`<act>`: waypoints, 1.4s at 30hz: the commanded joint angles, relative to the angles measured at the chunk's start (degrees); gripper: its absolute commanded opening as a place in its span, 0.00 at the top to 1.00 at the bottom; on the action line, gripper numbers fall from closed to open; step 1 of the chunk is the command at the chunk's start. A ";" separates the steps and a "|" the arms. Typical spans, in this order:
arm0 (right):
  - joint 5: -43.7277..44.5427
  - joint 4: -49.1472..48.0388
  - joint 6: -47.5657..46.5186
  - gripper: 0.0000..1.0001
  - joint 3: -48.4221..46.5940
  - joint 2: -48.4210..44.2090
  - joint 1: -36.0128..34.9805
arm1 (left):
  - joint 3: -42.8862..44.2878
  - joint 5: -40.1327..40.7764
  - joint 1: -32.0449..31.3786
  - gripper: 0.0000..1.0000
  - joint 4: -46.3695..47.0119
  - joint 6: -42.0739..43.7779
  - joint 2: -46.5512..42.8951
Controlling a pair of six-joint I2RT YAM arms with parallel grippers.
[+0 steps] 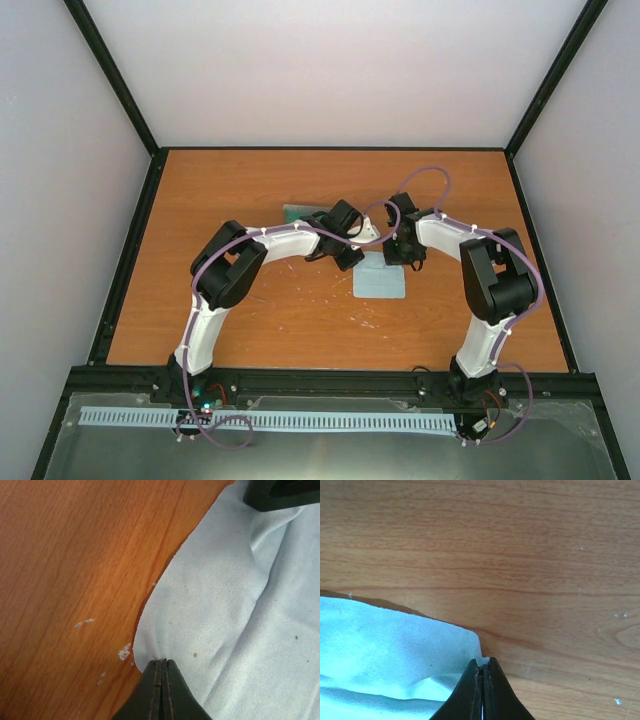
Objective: Organize the sunglasses
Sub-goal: Fold the glasses cleaning cloth at the center of the board.
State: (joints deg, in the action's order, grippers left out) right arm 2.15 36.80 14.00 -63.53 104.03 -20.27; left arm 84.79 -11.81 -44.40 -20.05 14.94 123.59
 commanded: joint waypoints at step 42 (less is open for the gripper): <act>-7.18 -7.56 -1.37 0.97 11.69 -12.94 1.86 | -6.35 -1.75 -1.69 1.00 3.83 -2.36 -8.98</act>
State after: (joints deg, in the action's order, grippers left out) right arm -3.18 30.44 12.88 -53.25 93.47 -18.87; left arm 79.66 -12.25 -45.04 -17.54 13.54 116.86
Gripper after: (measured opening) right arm 0.034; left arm 0.015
